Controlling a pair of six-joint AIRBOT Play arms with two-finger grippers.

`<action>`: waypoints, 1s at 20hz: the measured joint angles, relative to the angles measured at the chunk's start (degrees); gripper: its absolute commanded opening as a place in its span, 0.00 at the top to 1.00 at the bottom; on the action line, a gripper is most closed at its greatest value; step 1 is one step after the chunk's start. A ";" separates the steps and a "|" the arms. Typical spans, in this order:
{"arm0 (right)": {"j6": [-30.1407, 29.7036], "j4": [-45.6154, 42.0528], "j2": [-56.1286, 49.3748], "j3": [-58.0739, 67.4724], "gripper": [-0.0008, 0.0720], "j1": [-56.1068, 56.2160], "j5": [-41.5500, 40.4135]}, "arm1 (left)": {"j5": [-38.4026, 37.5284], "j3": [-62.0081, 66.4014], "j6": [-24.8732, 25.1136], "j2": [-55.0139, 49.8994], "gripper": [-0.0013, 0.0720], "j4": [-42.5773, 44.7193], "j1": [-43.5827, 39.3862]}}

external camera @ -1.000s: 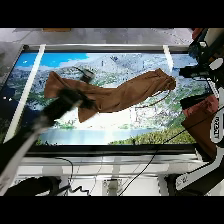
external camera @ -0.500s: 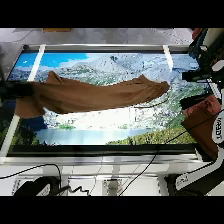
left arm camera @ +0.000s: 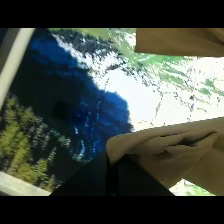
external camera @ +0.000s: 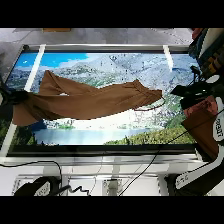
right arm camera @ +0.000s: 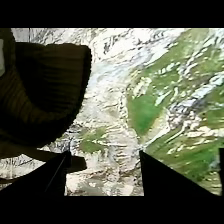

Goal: Fold the clothes and pants, and hang the long-sleeved shirts on hangers.

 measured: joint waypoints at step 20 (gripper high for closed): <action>-29.20 -5.77 -3.48 -0.76 0.95 13.44 -4.96 | 0.94 -0.17 0.20 -3.08 0.95 -3.17 0.46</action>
